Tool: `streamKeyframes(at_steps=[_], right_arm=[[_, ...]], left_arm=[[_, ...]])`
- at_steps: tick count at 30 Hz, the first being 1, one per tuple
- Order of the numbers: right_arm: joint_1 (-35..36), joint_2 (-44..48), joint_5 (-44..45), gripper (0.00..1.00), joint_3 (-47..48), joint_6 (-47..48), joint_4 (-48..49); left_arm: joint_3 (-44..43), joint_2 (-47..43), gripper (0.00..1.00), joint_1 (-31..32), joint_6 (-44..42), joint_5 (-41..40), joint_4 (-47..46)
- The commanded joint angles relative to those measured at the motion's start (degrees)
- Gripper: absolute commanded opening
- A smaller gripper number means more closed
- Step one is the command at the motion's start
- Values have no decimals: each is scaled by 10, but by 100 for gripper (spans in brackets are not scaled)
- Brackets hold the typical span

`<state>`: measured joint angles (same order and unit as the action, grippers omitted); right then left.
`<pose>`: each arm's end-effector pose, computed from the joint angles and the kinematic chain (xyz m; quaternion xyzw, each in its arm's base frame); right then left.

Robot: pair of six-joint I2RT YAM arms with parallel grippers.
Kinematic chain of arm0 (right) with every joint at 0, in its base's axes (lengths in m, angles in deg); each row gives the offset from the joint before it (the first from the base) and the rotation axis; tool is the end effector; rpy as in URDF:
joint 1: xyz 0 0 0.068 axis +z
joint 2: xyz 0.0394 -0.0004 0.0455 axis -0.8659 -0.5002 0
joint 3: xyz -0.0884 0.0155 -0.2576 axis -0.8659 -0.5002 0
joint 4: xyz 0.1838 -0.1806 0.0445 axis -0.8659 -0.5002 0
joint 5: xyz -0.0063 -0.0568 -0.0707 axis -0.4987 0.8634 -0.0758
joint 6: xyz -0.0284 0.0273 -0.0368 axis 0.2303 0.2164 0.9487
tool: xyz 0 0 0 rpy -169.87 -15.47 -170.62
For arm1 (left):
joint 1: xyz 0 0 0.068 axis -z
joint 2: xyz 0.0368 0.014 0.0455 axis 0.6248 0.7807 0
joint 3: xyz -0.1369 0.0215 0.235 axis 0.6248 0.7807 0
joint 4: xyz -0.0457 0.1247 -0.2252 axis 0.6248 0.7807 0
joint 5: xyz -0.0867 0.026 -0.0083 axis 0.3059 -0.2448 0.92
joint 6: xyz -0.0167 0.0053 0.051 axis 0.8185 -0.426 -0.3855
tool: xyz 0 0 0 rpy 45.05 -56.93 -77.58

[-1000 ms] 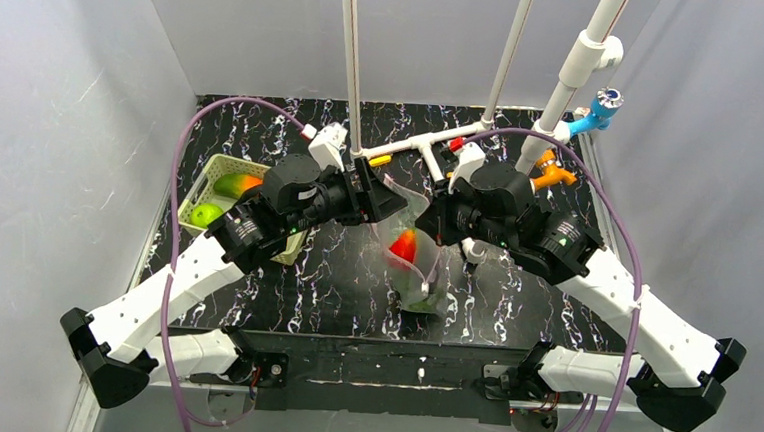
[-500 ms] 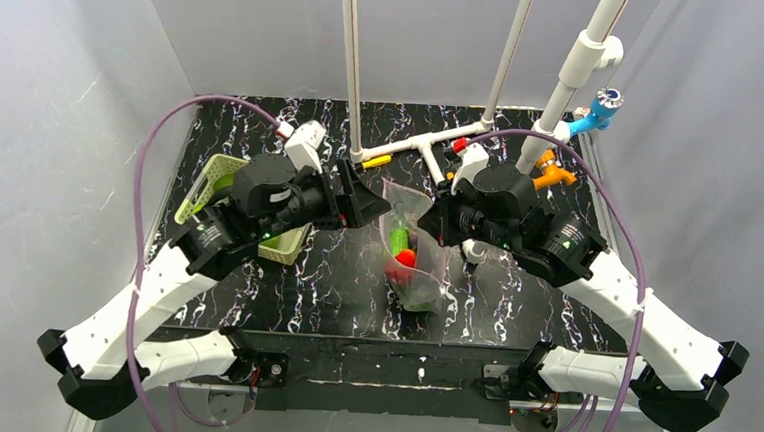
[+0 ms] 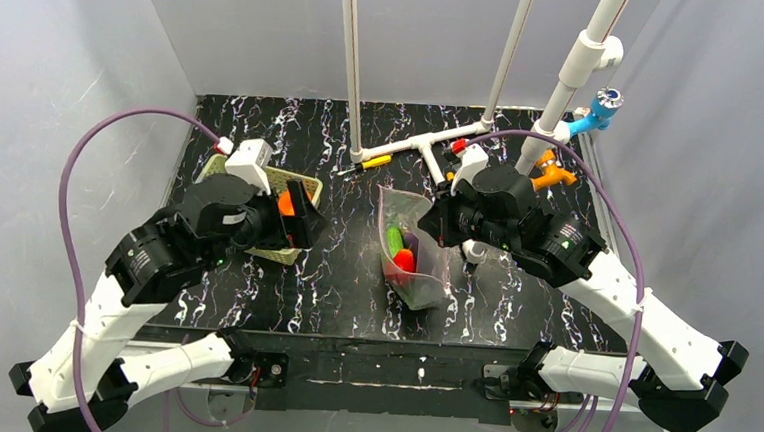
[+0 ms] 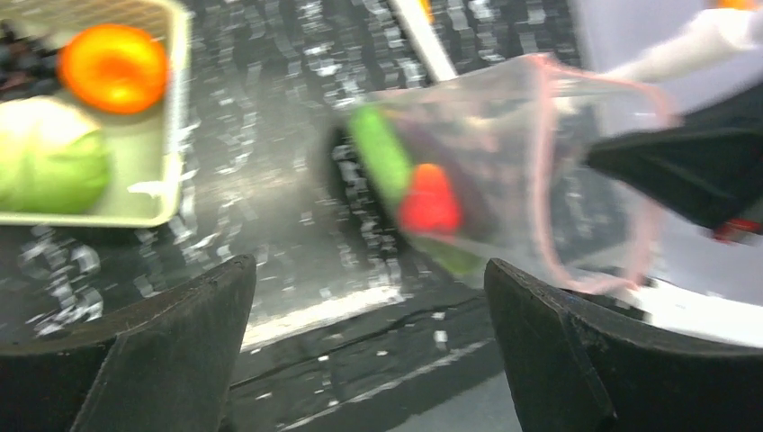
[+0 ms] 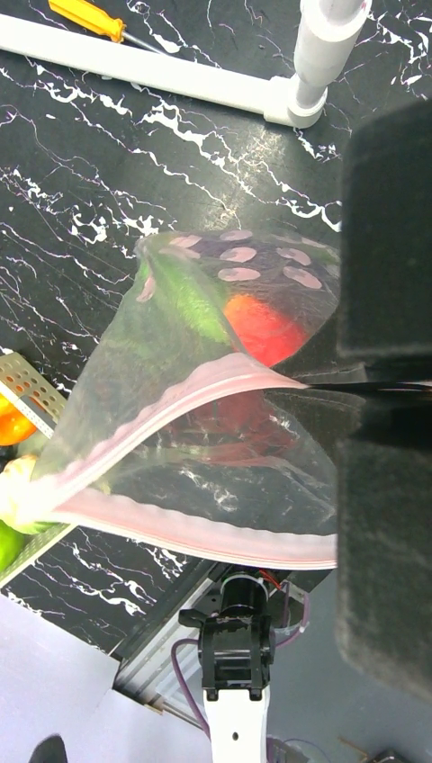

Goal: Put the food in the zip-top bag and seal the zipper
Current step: Pick up the fake vegetable from the bin.

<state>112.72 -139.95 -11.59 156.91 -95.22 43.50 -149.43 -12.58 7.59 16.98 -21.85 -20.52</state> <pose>0.1374 0.1743 0.4163 -0.1821 0.8236 0.2948 0.4490 0.0958 -0.0895 0.4576 0.0063 0.8196 -0.3163 0.4776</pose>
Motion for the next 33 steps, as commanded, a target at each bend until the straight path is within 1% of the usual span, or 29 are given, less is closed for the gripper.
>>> streamKeyframes(at_steps=[1,4,6,9,11,15,19,23,25,28,33], right_arm=[[-1,7,6,1,1,5,38],[-1,5,4,1,3,5,37],[-1,6,5,1,5,5,35],[-1,6,7,1,14,4,31],[-1,6,9,1,17,4,28],[-1,4,13,1,20,5,23],[-1,0,11,1,19,5,23],[-1,-10,8,1,22,5,22],[-1,-14,6,1,25,5,22],[-1,-19,7,1,31,5,22],[-1,-20,7,1,33,5,27]], left_arm=[[28,35,98,-3,-33,-157,126],[56,72,98,-38,-62,-198,133],[77,95,98,-91,-93,-181,113],[106,123,98,-181,-136,-154,50],[119,138,98,-213,-164,-152,11],[128,202,98,-266,-205,-155,-51],[135,259,97,-275,-231,-207,-89],[163,289,96,-289,-236,-186,-135],[171,292,96,-289,-236,-183,-142],[203,289,96,-289,-252,-169,-176],[196,328,96,-289,-254,-179,-157]])
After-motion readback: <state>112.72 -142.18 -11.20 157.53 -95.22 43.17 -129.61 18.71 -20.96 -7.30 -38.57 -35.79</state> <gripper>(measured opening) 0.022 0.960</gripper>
